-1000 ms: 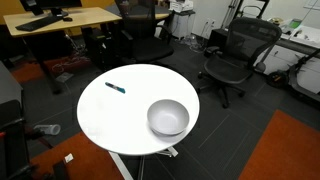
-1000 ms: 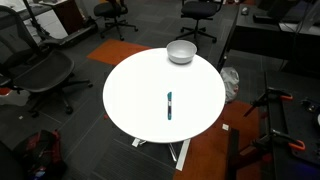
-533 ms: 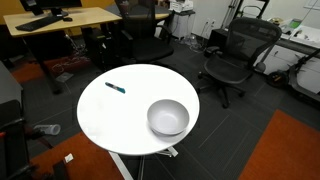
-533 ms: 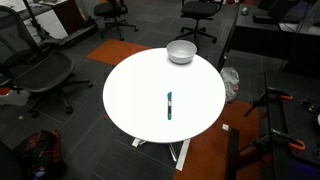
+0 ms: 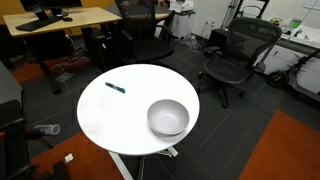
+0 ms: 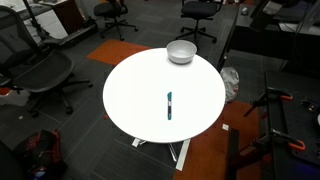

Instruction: Put the marker in the bowl

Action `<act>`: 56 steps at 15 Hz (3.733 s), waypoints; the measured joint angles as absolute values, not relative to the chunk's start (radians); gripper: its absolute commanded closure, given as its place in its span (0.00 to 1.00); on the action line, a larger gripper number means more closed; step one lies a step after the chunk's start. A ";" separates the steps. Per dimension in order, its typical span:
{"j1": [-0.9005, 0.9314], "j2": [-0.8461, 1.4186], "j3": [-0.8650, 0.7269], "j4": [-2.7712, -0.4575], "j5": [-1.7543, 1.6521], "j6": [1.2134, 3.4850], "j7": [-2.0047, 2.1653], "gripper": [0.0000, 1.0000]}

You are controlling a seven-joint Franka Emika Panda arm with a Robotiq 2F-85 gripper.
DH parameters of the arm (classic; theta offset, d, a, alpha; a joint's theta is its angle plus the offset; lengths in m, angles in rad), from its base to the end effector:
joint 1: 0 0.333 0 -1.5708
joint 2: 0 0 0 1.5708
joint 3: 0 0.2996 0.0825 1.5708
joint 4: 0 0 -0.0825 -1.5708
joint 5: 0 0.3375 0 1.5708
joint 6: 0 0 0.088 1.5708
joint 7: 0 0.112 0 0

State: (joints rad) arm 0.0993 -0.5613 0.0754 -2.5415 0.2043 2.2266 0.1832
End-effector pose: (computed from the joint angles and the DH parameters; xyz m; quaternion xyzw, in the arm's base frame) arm 0.3590 0.0725 0.4845 -0.9883 0.0593 -0.1091 0.0881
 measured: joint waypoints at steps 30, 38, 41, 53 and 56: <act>0.038 0.112 0.144 -2.382 0.062 2.631 1.209 0.00; 0.121 0.330 0.033 -2.228 0.044 2.632 1.227 0.00; 0.149 0.397 0.002 -2.178 0.044 2.632 1.227 0.00; 0.213 0.570 -0.062 -2.056 0.044 2.638 1.227 0.00; 0.225 0.597 -0.063 -2.042 0.044 2.650 1.227 0.00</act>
